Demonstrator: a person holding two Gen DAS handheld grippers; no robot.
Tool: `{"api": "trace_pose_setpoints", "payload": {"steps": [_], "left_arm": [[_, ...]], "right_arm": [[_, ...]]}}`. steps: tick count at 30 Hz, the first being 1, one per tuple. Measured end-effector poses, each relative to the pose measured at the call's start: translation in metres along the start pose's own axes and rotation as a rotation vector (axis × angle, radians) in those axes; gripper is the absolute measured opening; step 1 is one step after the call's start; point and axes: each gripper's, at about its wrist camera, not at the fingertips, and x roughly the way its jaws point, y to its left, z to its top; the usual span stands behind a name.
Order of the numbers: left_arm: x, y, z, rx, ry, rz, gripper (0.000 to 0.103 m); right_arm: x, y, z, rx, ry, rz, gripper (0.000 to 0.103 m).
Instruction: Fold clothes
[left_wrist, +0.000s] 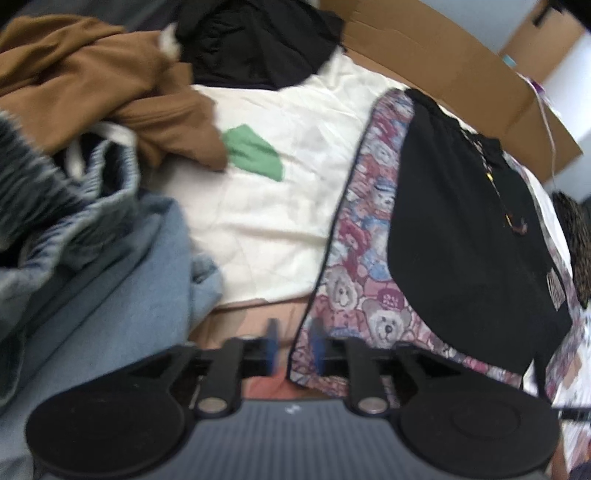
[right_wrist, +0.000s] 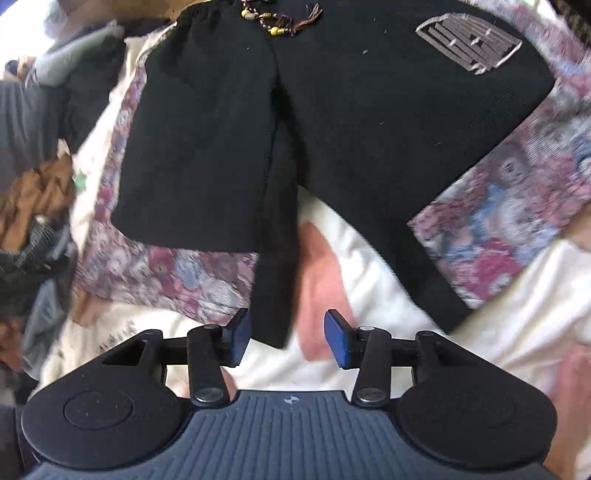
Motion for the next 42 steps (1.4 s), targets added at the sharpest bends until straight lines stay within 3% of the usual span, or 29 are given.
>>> {"api": "trace_pose_setpoints", "payload": {"steps": [6, 13, 14, 15, 17, 20, 30, 38, 42], "left_arm": [[0.026, -0.003, -0.007, 0.053, 0.04, 0.003, 0.04], [0.044, 0.012, -0.023, -0.008, 0.029, -0.088, 0.039], [0.044, 0.015, -0.024, -0.028, 0.023, -0.095, 0.036], [0.043, 0.017, -0.024, -0.047, 0.022, -0.096, 0.032], [0.041, 0.022, -0.023, -0.085, 0.032, -0.105, 0.013], [0.031, 0.024, -0.018, -0.109, 0.032, -0.093, 0.007], [-0.026, 0.011, 0.0, -0.079, -0.018, -0.045, 0.005], [-0.008, 0.022, 0.003, -0.059, 0.005, 0.044, 0.005], [0.013, 0.027, 0.0, -0.065, 0.043, 0.078, 0.006]], "right_arm": [[0.018, -0.006, 0.003, 0.054, 0.0, 0.029, 0.051], [0.044, -0.007, 0.003, 0.119, 0.014, 0.078, 0.05], [0.045, -0.006, 0.003, 0.119, 0.015, 0.089, 0.042], [0.047, -0.006, 0.003, 0.12, 0.019, 0.103, 0.024], [0.049, -0.005, 0.003, 0.107, 0.041, 0.121, 0.0], [0.043, 0.001, 0.003, 0.083, 0.055, 0.151, 0.0], [0.03, 0.008, 0.006, 0.065, 0.074, 0.224, 0.0], [0.052, 0.014, 0.006, 0.059, 0.125, 0.194, 0.0], [0.049, 0.015, 0.009, 0.062, 0.108, 0.162, 0.004]]}}
